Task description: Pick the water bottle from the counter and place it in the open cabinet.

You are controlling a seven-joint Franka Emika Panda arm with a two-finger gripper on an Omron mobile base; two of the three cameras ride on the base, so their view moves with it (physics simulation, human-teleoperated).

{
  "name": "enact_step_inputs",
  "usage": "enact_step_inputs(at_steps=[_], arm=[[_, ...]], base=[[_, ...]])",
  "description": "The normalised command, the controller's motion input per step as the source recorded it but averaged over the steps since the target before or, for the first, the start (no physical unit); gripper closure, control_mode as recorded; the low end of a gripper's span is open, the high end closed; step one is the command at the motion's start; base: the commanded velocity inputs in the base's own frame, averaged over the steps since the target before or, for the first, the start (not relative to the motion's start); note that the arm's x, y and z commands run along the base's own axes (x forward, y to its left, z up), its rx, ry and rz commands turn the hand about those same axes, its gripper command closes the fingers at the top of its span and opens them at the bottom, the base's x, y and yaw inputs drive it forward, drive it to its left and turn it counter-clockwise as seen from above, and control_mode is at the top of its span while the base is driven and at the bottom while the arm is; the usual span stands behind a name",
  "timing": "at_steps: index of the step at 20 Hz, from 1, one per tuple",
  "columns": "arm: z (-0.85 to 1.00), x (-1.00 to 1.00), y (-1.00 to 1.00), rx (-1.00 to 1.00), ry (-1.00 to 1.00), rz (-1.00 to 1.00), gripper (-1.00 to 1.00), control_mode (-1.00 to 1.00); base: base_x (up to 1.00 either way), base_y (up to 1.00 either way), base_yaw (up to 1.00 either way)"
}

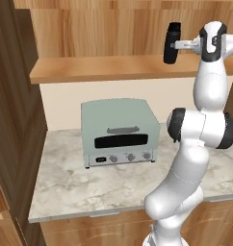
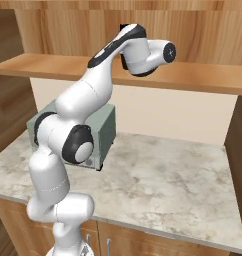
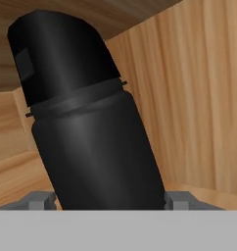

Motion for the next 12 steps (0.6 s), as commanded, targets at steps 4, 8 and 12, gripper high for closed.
enact_step_inputs(at_steps=[4,8,12], arm=[[-0.26,0.38,-0.01,0.00,0.00,0.00,1.00,-1.00],[-0.36,0.20,0.00,0.00,0.00,0.00,1.00,-1.00],[-0.44,0.10,0.00,0.00,0.00,0.00,1.00,-1.00]], base=[[0.00,0.00,0.00],[0.00,0.00,0.00],[0.00,0.00,0.00]])
